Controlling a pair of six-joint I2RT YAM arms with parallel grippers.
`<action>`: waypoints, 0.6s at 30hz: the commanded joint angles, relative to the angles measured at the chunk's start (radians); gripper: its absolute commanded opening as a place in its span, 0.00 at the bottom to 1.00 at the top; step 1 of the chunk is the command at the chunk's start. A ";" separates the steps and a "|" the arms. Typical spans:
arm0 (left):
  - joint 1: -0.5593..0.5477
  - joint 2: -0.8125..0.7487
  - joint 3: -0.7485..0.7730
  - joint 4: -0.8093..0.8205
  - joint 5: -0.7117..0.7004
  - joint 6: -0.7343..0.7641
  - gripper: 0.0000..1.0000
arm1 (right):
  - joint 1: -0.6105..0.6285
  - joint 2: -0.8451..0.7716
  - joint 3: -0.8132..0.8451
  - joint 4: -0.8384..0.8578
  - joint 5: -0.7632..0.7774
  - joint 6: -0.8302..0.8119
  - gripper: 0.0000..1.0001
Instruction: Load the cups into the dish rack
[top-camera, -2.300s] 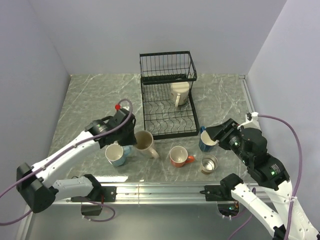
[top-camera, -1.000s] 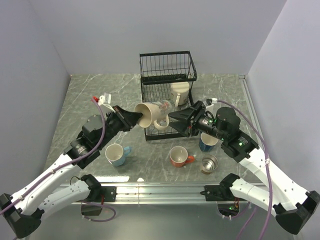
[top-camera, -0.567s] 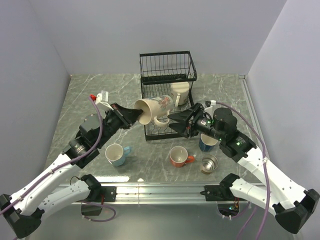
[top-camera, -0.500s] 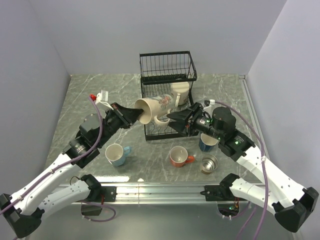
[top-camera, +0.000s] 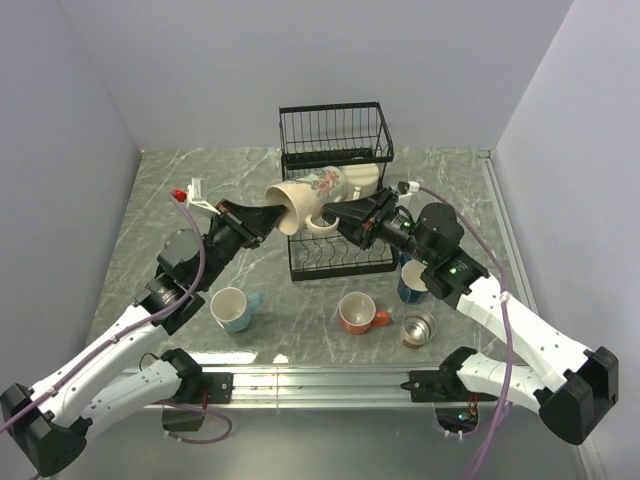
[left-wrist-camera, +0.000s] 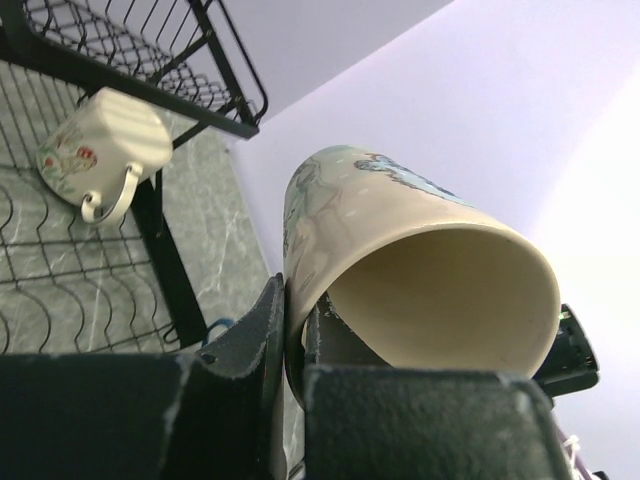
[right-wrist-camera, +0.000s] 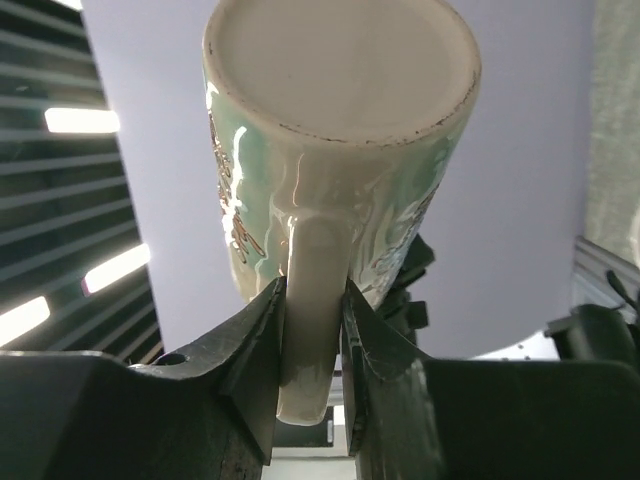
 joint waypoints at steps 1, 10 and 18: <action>-0.011 -0.038 0.009 0.251 0.118 -0.128 0.00 | 0.016 0.026 0.017 0.251 -0.096 0.004 0.00; -0.007 -0.029 0.064 -0.041 0.140 -0.038 0.02 | 0.010 -0.026 0.087 0.078 -0.076 -0.170 0.00; -0.005 -0.075 0.005 -0.175 0.080 -0.036 0.45 | -0.058 -0.090 0.069 -0.080 -0.047 -0.258 0.00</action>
